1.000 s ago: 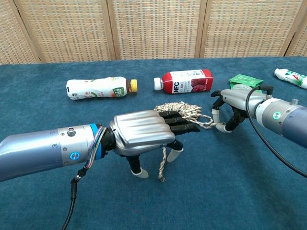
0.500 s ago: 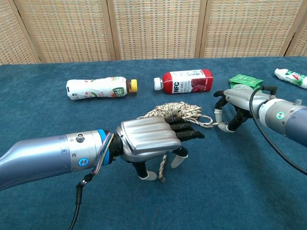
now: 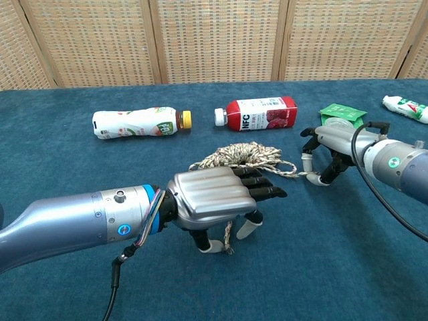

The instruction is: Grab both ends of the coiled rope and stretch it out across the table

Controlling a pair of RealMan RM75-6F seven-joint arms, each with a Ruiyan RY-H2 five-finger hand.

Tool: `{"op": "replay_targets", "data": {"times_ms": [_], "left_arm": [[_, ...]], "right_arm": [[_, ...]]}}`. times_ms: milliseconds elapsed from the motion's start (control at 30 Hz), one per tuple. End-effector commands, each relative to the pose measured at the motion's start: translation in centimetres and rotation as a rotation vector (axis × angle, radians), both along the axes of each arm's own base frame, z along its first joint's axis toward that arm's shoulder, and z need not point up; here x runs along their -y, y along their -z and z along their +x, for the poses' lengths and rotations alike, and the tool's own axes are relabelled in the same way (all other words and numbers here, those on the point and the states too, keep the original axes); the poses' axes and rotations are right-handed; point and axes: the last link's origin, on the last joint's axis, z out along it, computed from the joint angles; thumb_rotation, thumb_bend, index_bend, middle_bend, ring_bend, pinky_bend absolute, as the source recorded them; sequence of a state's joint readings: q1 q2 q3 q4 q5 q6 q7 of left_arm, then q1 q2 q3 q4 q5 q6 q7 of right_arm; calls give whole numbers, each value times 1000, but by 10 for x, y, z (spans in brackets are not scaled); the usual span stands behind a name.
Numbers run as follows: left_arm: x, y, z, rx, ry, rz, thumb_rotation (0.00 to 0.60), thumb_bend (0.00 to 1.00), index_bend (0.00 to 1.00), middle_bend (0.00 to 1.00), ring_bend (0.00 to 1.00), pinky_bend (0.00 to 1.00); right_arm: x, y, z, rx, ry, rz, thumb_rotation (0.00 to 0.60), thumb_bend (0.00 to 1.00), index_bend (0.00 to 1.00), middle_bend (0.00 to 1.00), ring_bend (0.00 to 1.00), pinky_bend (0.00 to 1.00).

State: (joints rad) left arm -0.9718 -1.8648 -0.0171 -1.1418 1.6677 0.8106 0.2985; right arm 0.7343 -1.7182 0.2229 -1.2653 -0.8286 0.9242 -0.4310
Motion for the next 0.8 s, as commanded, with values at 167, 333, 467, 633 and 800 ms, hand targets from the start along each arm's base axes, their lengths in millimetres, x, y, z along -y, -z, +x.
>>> {"op": "replay_targets", "data": {"times_ms": [167,333,467,633,800], "left_arm": [[1,2,0,-17,5,1,600,319,529,0,0,0],[1,3,1,-19,2,1,600,341,530,0,0,0],[1,3,2,-14,-4,3,600,346,547,0,0,0],[0,2,1,-12,-6,6,600,352,570,0,0,0],[0,1,0,-13,-8,6,600,375,606,0,0,0]], "right_arm": [[0,1,-2,3,4,4,600,555,634,0,0,0],[0,2,-3,0,5,5,600,556,634,0,0,0],[0,1,-4,0,6,3,600,555,635,0,0,0],[0,1,-5,-3,9,4,600,556,636,0,0,0],[-1,2,-6,-6,10,7,600,557,638,0,0,0]]}}
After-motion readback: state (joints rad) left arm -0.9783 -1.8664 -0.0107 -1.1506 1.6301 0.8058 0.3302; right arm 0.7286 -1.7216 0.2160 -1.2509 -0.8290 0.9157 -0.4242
